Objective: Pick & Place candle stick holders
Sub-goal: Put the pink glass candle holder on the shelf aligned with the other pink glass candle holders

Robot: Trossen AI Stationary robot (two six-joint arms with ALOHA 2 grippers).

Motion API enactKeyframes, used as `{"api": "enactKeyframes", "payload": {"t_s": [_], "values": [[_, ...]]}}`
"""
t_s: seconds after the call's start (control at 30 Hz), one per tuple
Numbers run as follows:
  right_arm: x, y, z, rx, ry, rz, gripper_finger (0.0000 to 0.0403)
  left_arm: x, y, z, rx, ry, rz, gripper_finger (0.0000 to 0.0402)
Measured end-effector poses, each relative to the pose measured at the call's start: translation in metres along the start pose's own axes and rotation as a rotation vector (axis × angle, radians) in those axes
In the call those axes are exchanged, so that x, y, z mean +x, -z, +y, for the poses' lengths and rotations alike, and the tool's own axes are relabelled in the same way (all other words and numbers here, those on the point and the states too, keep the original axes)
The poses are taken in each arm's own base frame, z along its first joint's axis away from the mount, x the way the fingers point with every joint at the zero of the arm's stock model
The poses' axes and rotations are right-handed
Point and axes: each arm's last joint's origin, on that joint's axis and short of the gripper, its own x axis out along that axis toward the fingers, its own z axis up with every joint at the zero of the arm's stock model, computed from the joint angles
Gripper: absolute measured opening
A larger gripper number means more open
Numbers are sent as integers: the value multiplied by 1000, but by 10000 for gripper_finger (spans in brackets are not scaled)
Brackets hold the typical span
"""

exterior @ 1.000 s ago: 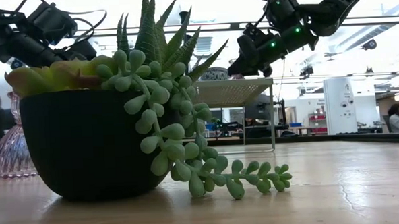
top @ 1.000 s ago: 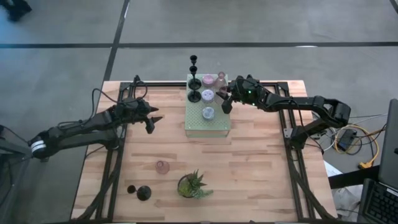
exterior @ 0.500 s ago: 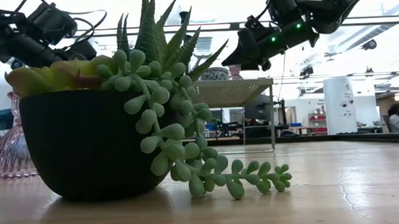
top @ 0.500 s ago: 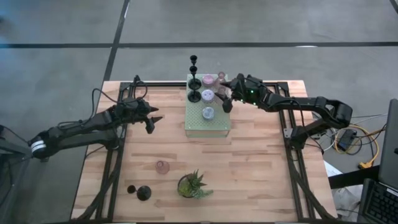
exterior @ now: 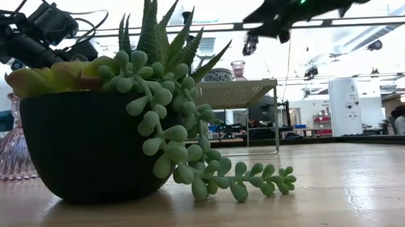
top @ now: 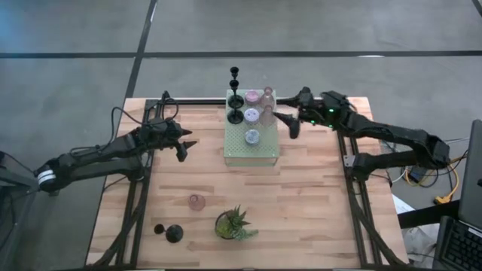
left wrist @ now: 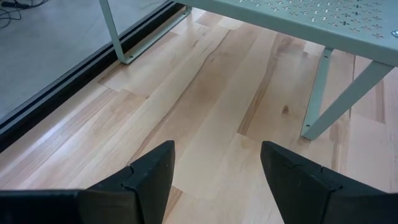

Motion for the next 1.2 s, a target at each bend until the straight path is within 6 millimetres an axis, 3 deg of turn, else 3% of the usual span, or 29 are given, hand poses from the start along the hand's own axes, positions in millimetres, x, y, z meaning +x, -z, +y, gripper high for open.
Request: {"api": "enactKeyframes", "payload": {"t_s": [0.23,0.43,0.9,1.03,1.2], "values": [[-48,-20,20,119,-248,-22,238,0,0,0,0,0,0,243],[-71,-22,35,219,-343,16,215,0,0,0,0,0,0,243],[-69,-16,61,367,-464,107,168,0,0,0,-36,7,0,243],[-69,-15,67,403,-409,106,144,1,0,-3,-167,103,8,243],[-73,-16,71,399,-319,59,113,0,1,-5,-195,188,32,243]]}}
